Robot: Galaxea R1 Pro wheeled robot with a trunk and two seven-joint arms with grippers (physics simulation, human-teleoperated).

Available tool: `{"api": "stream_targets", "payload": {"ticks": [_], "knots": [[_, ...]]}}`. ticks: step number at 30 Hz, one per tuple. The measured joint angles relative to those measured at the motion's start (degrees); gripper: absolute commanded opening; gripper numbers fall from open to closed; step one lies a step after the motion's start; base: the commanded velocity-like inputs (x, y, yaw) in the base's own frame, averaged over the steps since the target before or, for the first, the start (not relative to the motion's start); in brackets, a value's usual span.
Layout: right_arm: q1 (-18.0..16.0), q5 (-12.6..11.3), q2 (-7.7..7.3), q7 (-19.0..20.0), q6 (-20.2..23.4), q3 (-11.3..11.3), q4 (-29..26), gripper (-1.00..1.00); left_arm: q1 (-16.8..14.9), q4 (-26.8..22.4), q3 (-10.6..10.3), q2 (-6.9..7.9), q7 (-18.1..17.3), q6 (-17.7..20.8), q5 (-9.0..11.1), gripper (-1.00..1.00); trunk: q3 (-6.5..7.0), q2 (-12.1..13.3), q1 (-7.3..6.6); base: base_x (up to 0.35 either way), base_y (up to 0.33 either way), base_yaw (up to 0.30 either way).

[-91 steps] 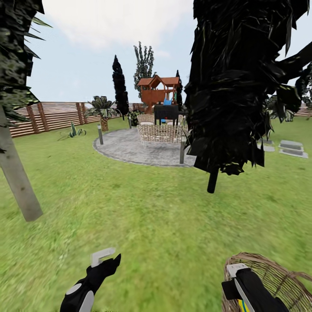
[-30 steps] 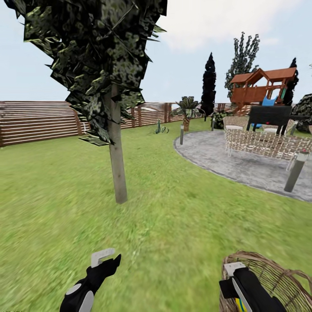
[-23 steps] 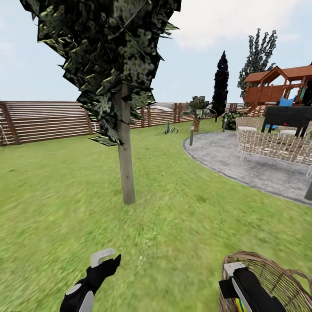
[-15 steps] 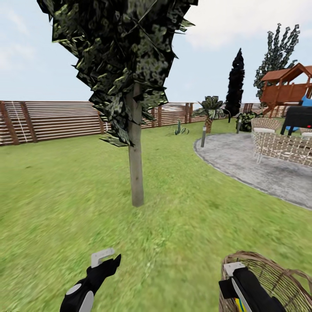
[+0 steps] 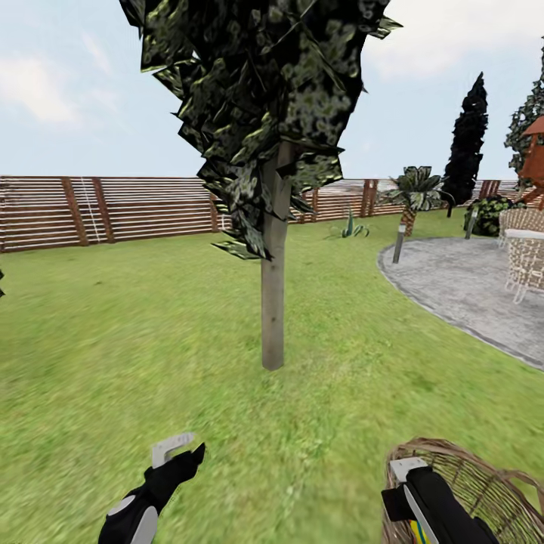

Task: Take the three Easter eggs out of the wicker basket on the lawn in the garden, then place them on the lawn next to a single tree (choose any tree) so that all three eggs are next to the same tree and none are left in the basket.

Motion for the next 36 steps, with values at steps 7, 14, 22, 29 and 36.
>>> {"api": "stream_targets", "payload": {"ticks": [7, 14, 22, 29, 36], "knots": [[0.00, -0.08, 0.02, -0.01, 0.00, 0.00, -0.01, -1.00, 0.00, 0.18, -0.06, 0.00, 0.00, 0.00, 0.04, 1.00, 0.00, 0.00, 0.00, 0.340, 0.079, 0.290], [0.00, -0.08, 0.02, 0.00, 0.00, 0.00, -0.01, -1.00, 0.00, 0.18, 0.00, 0.00, 0.00, -0.01, 0.09, 1.00, 0.00, 0.00, 0.00, 0.340, 0.073, 0.289], [0.01, -0.87, -0.22, 0.09, 0.02, -0.17, -0.12, -1.00, -0.01, 0.37, -0.23, -0.01, 0.00, -0.04, -0.11, 1.00, 0.00, 0.00, 0.00, 0.340, 0.003, 0.207], [0.02, -0.67, -0.25, 0.06, 0.02, -0.19, -0.12, -1.00, -0.01, 0.47, -0.54, -0.15, 0.08, -0.04, -0.33, 1.00, 0.00, 0.00, 0.00, 0.341, 0.000, 0.002], [0.03, -0.73, -0.25, 0.07, 0.02, -0.21, -0.12, -1.00, -0.01, 0.47, -0.58, -0.17, 0.08, -0.10, -0.35, 1.00, 0.00, 0.00, 0.00, 0.341, 0.000, 0.000]]}}
